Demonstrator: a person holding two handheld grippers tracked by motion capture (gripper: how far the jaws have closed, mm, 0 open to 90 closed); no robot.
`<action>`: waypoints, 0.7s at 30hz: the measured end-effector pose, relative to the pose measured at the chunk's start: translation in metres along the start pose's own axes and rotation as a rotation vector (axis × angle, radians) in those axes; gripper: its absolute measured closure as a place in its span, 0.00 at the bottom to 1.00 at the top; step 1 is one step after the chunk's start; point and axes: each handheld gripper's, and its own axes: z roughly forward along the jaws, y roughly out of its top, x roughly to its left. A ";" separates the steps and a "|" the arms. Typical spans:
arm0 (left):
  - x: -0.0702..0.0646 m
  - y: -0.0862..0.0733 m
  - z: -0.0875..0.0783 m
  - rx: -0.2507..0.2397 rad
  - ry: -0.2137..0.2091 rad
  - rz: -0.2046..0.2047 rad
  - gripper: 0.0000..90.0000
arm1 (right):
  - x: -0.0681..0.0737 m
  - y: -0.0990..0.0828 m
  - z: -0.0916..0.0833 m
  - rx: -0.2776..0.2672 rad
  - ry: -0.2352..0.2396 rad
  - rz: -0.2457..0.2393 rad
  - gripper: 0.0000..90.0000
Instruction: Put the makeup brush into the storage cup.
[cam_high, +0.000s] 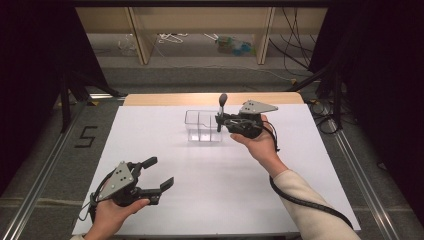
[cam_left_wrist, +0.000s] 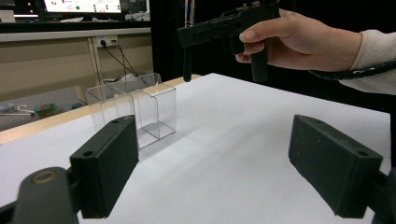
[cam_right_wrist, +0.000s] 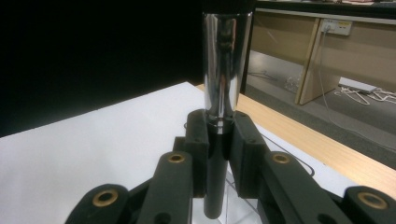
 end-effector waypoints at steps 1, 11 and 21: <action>0.000 0.000 0.000 0.000 0.000 0.001 0.18 | 0.000 0.000 0.000 -0.002 -0.005 -0.005 0.88; 0.000 0.000 0.000 0.005 0.004 -0.004 0.18 | -0.002 0.001 0.003 -0.002 0.002 0.001 0.88; 0.000 0.000 0.000 0.004 0.004 -0.004 0.18 | -0.004 0.003 0.003 -0.005 -0.007 0.003 0.88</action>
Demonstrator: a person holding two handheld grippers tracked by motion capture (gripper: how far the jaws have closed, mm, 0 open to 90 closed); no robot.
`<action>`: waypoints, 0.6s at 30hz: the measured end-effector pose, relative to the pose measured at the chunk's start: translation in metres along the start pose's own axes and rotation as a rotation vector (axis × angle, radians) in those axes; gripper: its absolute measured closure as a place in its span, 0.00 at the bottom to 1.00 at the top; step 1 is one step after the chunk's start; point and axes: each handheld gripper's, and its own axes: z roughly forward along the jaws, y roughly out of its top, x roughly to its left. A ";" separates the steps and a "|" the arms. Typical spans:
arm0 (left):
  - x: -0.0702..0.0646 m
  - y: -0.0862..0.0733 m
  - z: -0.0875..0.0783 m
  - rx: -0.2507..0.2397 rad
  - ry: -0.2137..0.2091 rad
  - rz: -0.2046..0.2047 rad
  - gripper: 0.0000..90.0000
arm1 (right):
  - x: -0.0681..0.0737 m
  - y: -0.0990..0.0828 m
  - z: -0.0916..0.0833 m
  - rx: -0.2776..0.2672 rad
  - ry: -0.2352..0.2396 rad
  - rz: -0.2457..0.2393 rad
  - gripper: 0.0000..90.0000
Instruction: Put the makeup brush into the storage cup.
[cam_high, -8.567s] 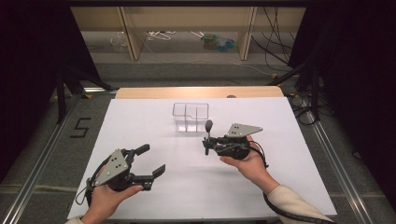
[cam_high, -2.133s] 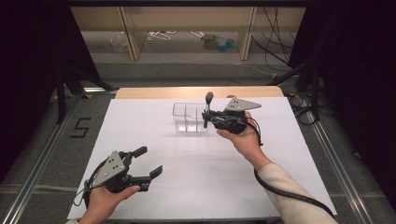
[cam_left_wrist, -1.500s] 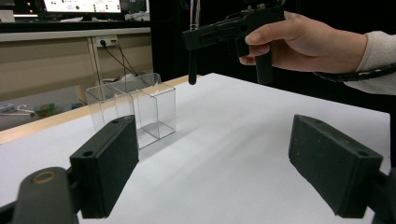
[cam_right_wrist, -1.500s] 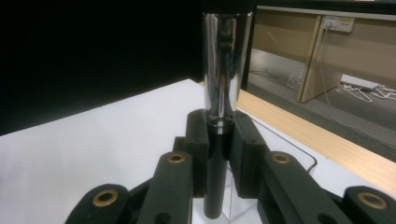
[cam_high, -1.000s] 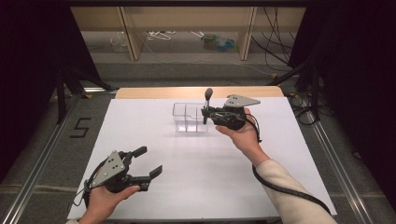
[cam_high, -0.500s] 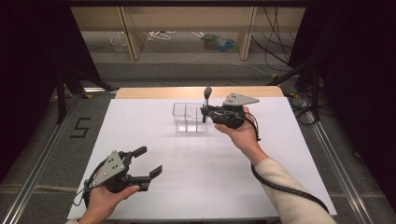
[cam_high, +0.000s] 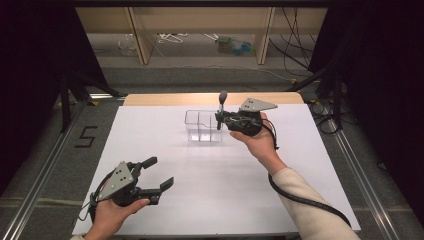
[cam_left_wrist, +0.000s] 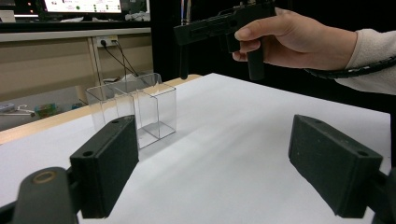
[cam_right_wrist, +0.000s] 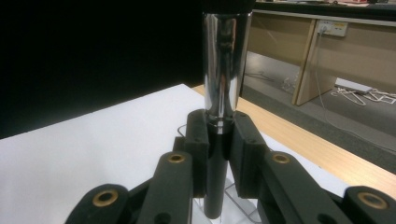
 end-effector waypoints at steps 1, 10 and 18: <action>0.000 0.000 0.000 0.000 0.000 -0.001 0.18 | 0.000 0.000 0.000 -0.001 -0.002 0.000 0.88; 0.000 0.000 0.000 0.001 0.002 -0.010 0.18 | -0.002 0.002 0.002 -0.003 -0.006 -0.002 0.88; 0.000 0.000 0.000 0.001 0.000 -0.001 0.18 | -0.003 0.002 0.002 -0.002 -0.007 0.001 0.88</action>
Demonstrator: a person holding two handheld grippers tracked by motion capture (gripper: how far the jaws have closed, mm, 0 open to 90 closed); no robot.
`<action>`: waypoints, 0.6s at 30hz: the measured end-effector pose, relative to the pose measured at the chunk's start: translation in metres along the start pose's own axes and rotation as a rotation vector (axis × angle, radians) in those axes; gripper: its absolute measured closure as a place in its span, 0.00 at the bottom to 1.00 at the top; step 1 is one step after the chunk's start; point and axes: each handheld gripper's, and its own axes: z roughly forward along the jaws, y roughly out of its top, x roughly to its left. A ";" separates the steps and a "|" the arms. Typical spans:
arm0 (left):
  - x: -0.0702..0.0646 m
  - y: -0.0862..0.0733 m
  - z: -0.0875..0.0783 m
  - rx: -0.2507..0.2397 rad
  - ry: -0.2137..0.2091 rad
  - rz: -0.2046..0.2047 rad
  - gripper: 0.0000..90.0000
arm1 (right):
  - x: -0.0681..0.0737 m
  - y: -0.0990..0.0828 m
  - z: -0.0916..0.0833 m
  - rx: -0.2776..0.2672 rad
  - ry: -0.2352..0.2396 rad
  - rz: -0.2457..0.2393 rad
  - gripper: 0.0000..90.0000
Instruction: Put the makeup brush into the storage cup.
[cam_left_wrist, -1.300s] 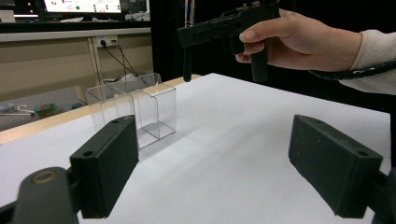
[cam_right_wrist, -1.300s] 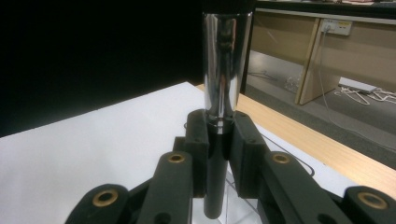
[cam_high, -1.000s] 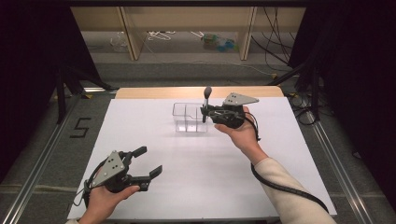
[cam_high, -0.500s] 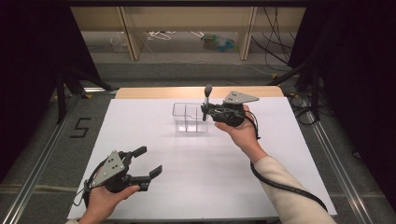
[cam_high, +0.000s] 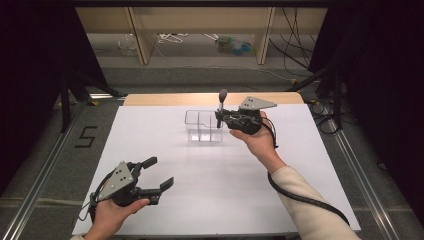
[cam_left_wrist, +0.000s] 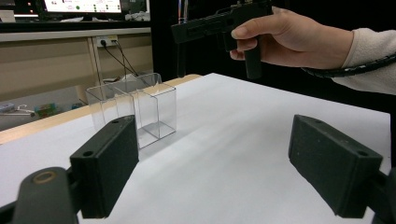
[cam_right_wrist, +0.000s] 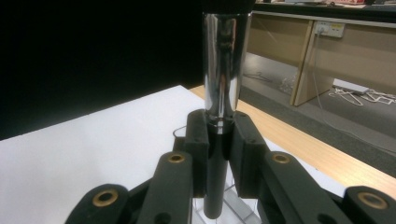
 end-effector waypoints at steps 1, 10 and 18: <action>0.000 0.000 0.000 0.000 0.002 -0.007 0.18 | 0.000 0.000 0.000 -0.001 -0.001 0.000 0.88; 0.000 0.000 0.000 0.001 0.004 -0.009 0.18 | -0.001 0.002 0.000 -0.006 -0.008 -0.007 0.88; 0.001 0.000 0.000 0.000 0.001 -0.001 0.18 | -0.003 0.003 0.002 -0.013 -0.016 -0.009 0.88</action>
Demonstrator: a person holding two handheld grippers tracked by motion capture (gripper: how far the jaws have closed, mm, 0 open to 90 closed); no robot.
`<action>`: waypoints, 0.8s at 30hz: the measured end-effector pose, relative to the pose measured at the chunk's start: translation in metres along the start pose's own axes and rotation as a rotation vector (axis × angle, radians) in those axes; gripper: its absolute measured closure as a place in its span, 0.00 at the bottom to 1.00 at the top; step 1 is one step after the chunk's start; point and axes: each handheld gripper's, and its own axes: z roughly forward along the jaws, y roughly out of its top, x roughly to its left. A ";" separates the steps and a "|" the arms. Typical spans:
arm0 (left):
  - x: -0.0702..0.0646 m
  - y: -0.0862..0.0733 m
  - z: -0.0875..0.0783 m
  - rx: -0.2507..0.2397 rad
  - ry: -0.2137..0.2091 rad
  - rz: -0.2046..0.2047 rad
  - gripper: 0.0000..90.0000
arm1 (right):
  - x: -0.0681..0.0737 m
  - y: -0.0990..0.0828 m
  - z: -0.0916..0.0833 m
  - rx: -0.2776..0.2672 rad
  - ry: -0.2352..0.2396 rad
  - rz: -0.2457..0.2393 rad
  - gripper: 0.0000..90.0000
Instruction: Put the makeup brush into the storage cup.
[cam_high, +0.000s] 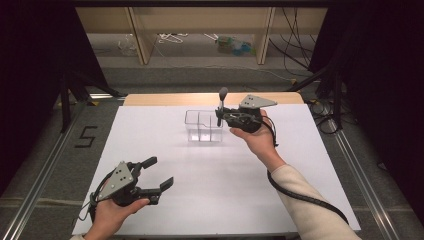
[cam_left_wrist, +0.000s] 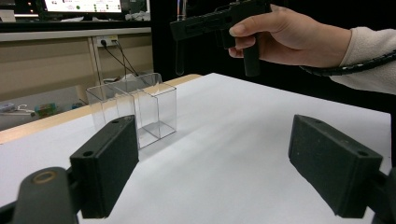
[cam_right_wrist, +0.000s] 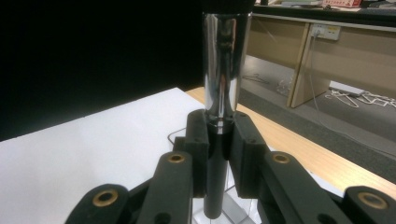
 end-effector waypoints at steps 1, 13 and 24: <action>0.000 0.000 0.000 0.000 0.001 -0.001 0.18 | 0.000 0.000 0.000 0.009 0.001 0.007 0.88; 0.001 0.000 0.000 0.001 0.000 0.004 0.18 | -0.001 0.000 0.001 0.015 0.001 0.017 0.88; 0.001 0.000 0.000 0.002 -0.002 0.004 0.18 | -0.002 0.001 0.004 0.015 0.002 0.018 0.88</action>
